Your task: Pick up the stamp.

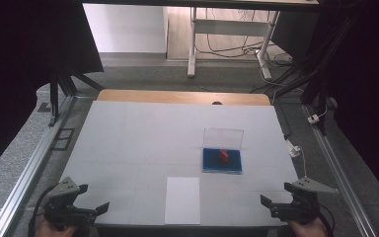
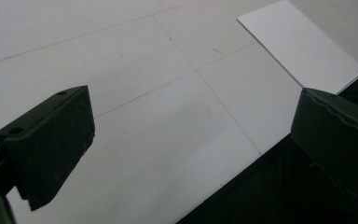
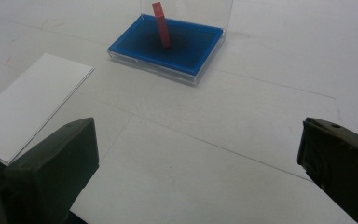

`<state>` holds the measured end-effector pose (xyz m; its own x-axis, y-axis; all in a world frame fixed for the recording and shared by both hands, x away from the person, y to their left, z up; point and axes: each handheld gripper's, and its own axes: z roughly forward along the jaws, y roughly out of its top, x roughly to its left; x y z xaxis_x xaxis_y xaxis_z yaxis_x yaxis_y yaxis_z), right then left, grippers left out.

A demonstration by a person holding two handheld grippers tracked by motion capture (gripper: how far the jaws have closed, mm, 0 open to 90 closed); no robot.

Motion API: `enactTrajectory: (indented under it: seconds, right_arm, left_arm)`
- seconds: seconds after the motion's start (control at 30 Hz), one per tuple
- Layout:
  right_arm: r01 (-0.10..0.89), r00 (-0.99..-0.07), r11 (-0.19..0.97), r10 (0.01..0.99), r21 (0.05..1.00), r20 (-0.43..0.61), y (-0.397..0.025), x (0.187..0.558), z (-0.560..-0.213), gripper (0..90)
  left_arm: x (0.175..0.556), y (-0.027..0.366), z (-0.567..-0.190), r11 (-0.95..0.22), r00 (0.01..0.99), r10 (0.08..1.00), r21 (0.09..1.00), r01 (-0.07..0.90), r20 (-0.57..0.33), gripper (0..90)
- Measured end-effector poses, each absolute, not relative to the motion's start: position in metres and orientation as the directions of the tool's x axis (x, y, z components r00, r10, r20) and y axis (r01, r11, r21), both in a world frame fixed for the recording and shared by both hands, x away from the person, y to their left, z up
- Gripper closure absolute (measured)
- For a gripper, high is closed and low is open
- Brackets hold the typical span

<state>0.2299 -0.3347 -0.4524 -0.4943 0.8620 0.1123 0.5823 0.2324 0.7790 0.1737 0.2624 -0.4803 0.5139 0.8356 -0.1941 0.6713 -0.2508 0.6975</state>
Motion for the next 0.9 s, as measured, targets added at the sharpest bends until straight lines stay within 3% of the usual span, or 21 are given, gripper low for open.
enactTrajectory:
  seconds: [0.9]
  right_arm:
    - [0.599,-0.543,0.286,0.832,0.748,0.116,-0.3291,0.2333,-0.4538,0.0]
  left_arm:
    - [0.1762,0.26,-0.4819,-0.275,0.527,0.825,0.672,0.688,-0.202,1.8]
